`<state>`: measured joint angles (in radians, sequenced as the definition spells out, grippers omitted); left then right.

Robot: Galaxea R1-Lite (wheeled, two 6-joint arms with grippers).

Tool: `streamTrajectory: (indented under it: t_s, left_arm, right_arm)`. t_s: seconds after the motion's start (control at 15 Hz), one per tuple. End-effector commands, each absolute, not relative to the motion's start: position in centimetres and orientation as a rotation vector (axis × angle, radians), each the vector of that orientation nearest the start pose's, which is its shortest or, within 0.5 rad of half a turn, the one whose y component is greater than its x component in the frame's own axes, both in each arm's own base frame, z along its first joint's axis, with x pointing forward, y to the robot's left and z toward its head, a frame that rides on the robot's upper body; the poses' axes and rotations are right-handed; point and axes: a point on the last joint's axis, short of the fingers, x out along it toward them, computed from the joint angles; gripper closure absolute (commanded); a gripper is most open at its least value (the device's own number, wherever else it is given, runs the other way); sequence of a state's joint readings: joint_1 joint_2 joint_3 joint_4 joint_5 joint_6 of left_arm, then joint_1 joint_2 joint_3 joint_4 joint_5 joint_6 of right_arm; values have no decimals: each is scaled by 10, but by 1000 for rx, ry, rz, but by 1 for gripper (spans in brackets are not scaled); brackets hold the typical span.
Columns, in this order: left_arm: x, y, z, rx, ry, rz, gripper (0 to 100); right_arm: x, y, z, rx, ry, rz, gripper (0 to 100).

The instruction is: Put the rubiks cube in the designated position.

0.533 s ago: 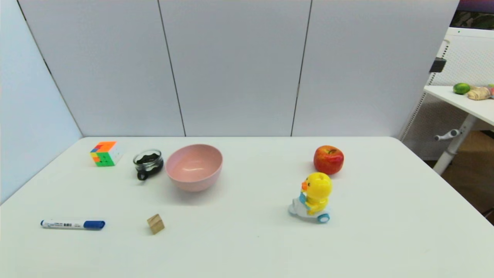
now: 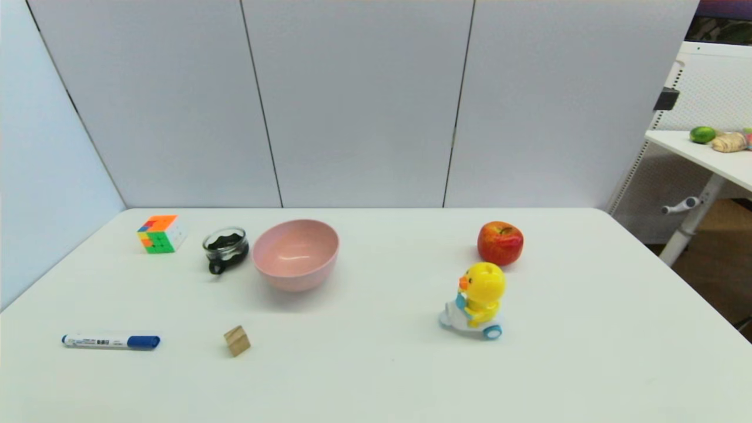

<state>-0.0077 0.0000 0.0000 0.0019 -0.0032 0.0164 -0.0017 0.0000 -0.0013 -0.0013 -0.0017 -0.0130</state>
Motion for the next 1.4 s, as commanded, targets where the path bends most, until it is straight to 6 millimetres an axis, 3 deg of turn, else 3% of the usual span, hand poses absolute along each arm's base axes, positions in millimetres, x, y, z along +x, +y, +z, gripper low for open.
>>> streamTrajectory:
  t_s: [0.07,0.33,0.67,0.8,1.13,1.27,1.4]
  left_arm:
    - [-23,0,75,23,8,-8,0]
    - [-21,0,100,35,-12,-7,0]
    - [3,1,197,40,-22,109,0]
    - [27,4,230,41,-3,166,0]
    - [102,19,286,38,65,252,0]
    - [132,25,293,39,110,261,0]
    - [153,33,284,38,176,288,0]
  right_arm:
    - [-23,0,76,-14,-2,-3,0]
    - [-23,0,76,-14,-2,-3,0]
    - [-23,0,76,-14,-2,-3,0]
    - [-23,0,76,-14,-2,-3,0]
    - [-23,0,76,-14,-2,-3,0]
    - [-23,0,76,-14,-2,-3,0]
    - [-23,0,76,-14,-2,-3,0]
